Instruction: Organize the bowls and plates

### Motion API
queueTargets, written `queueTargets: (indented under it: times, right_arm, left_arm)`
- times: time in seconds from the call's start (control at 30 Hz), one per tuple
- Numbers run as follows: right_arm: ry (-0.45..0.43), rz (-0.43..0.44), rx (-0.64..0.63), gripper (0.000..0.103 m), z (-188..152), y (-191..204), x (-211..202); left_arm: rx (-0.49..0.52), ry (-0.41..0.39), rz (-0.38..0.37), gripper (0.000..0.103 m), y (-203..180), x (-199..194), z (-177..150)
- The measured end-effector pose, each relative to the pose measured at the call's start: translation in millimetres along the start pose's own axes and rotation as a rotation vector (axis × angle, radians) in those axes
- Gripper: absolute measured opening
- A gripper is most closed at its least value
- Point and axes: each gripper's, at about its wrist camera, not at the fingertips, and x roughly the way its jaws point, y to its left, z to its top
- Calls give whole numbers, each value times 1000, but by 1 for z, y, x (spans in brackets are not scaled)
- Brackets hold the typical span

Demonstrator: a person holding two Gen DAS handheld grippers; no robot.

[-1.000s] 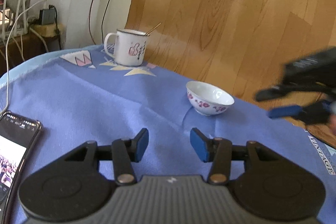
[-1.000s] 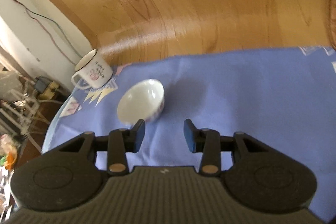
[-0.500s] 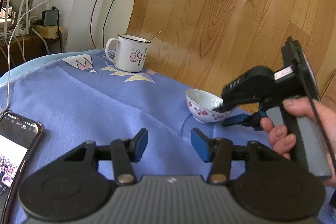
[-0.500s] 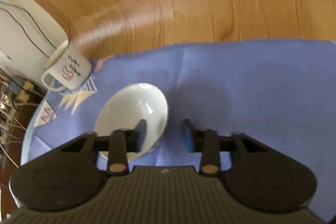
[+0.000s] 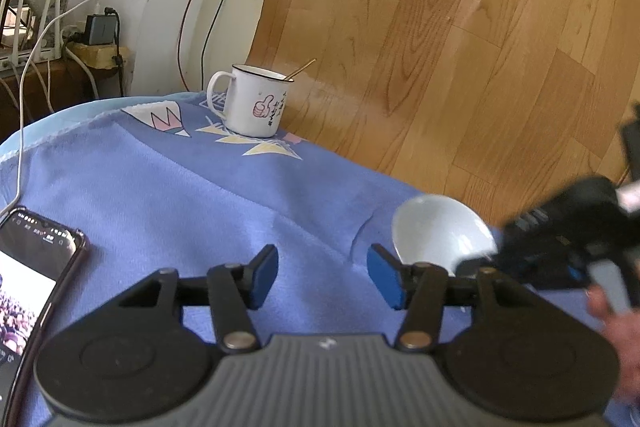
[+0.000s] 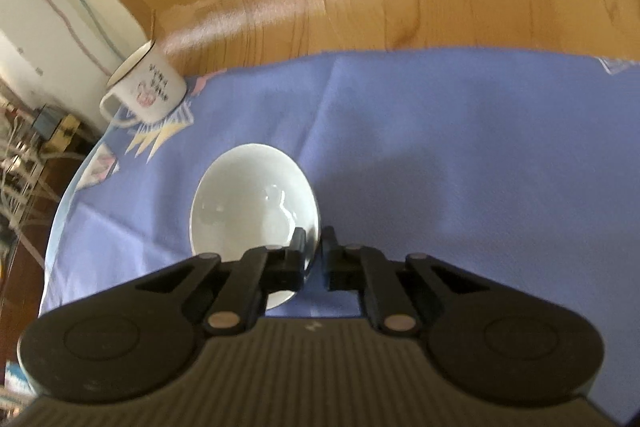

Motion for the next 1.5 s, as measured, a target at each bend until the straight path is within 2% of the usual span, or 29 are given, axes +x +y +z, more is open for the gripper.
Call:
queueTargets:
  times: [0.47, 0.6, 0.73, 0.8, 0.9, 1.0, 1.1, 1.27, 1.33, 1.4, 1.5]
  right_arm:
    - [116, 96, -2, 10, -86, -55, -93]
    - [106, 106, 19, 11, -102, -65, -108]
    - [37, 81, 18, 16, -111, -69, -117]
    - [-18, 74, 18, 27, -113, -69, -122]
    - [-103, 80, 28, 28, -119, -73, -134]
    - [-176, 66, -3, 29, -127, -74, -144]
    - [-185, 67, -17, 29, -133, -83, -149]
    - [-199, 82, -29, 30, -135, -82, -147]
    - [-203, 89, -27, 34, -137, -83, -148]
    - [-212, 90, -22, 39, -140, -83, -148]
    - [-225, 79, -41, 39, -142, -81, -146]
  left_arm:
    - [20, 16, -12, 54, -3, -2, -1]
    - [38, 23, -21, 54, -6, -3, -2]
    - [67, 43, -32, 54, -11, -1, -3]
    - [79, 70, -40, 54, -12, 1, -3]
    - [76, 123, -59, 54, -12, -4, -6]
    - [38, 159, -129, 54, -15, -25, -8]
    - [37, 189, -211, 54, -28, -46, -8]
    - [76, 270, -279, 54, -55, -50, -12]
    - [100, 297, -275, 54, -63, -49, -18]
    - [130, 320, -251, 49, -70, -45, -25]
    - [132, 362, -248, 38, -75, -42, -34]
